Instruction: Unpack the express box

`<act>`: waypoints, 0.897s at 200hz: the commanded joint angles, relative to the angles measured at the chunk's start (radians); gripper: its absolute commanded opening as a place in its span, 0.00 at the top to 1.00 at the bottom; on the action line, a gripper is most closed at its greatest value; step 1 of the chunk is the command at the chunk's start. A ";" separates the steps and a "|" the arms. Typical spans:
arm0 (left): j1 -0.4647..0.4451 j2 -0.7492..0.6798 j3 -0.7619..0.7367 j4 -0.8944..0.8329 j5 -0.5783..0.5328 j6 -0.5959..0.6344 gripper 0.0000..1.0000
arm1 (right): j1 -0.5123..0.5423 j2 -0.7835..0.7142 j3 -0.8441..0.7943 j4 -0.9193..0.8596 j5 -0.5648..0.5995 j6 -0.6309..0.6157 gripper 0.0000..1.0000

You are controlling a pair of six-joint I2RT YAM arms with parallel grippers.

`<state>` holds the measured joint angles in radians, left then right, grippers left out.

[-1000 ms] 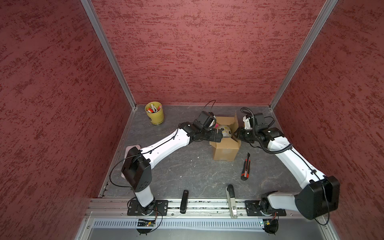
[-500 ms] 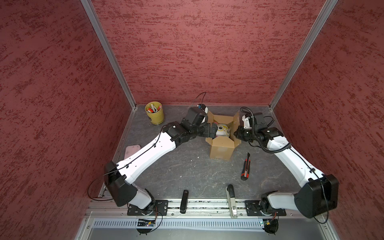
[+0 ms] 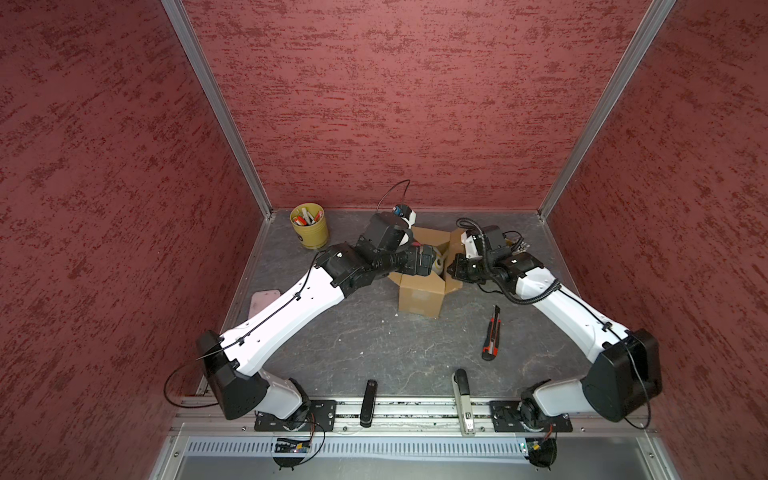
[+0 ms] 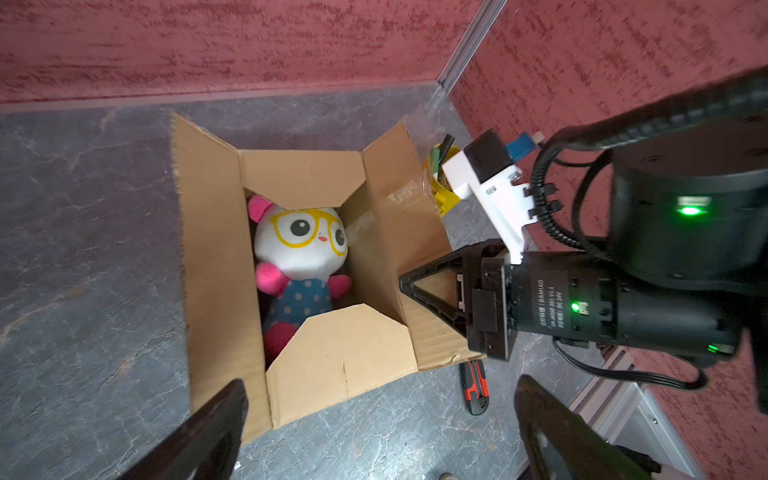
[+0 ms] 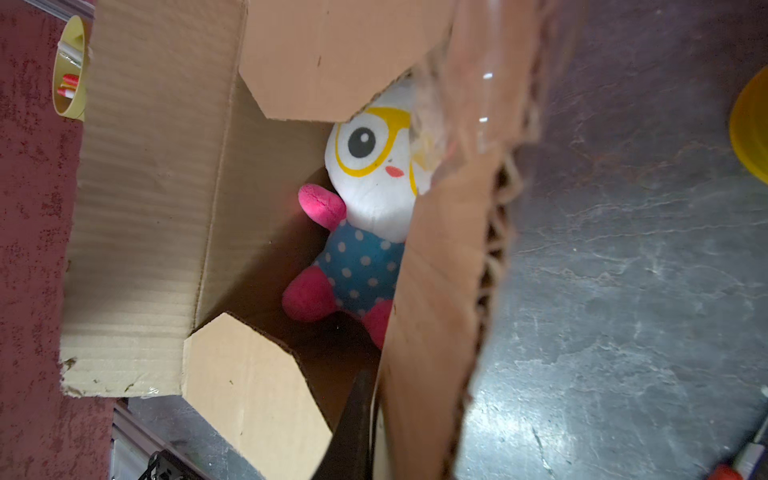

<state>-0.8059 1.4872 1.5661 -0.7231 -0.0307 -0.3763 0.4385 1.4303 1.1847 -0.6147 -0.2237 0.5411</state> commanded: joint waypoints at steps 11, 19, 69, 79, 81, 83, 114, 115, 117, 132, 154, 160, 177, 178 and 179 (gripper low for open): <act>0.013 0.052 -0.030 0.026 0.010 0.024 0.00 | 0.048 0.007 0.020 0.034 0.009 0.032 0.87; 0.020 0.064 -0.041 0.030 0.004 0.022 0.00 | 0.058 0.007 0.020 0.032 0.009 0.035 0.87; 0.069 0.153 -0.091 0.049 -0.018 0.022 0.00 | 0.091 0.004 0.017 0.022 0.016 0.036 0.87; 0.073 0.168 -0.096 0.054 -0.040 0.028 0.00 | 0.091 0.004 0.012 0.023 0.018 0.037 0.87; 0.073 0.171 -0.096 0.054 -0.046 0.028 0.00 | 0.091 0.004 0.011 0.022 0.017 0.037 0.87; 0.073 0.173 -0.097 0.055 -0.053 0.029 0.00 | 0.091 0.004 0.009 0.021 0.018 0.037 0.87; 0.076 0.178 -0.109 0.061 -0.121 0.032 0.00 | 0.091 0.012 -0.003 0.025 0.018 0.037 0.87; 0.077 0.178 -0.109 0.061 -0.121 0.032 0.00 | 0.091 0.012 -0.003 0.025 0.018 0.037 0.87; 0.077 0.177 -0.109 0.061 -0.125 0.033 0.00 | 0.091 0.013 -0.004 0.024 0.018 0.037 0.87; 0.076 0.163 -0.112 0.057 -0.152 0.039 0.00 | 0.091 0.016 -0.005 0.024 0.017 0.037 0.87; 0.083 0.153 -0.121 0.058 -0.171 0.047 0.00 | 0.091 0.018 -0.002 0.023 0.017 0.036 0.87; 0.084 0.150 -0.122 0.057 -0.177 0.049 0.00 | 0.091 0.018 -0.002 0.022 0.017 0.035 0.87; 0.083 0.134 -0.136 0.065 -0.191 0.049 0.00 | 0.091 0.018 0.000 0.020 0.018 0.034 0.87; 0.083 0.133 -0.138 0.067 -0.191 0.049 0.00 | 0.091 0.018 0.000 0.020 0.018 0.034 0.87; 0.083 0.131 -0.138 0.068 -0.191 0.049 0.00 | 0.091 0.018 0.000 0.020 0.018 0.034 0.87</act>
<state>-0.7319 1.6627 1.4551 -0.6704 -0.1669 -0.3454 0.5232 1.4391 1.1843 -0.5961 -0.2226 0.5720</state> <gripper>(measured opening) 0.996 0.131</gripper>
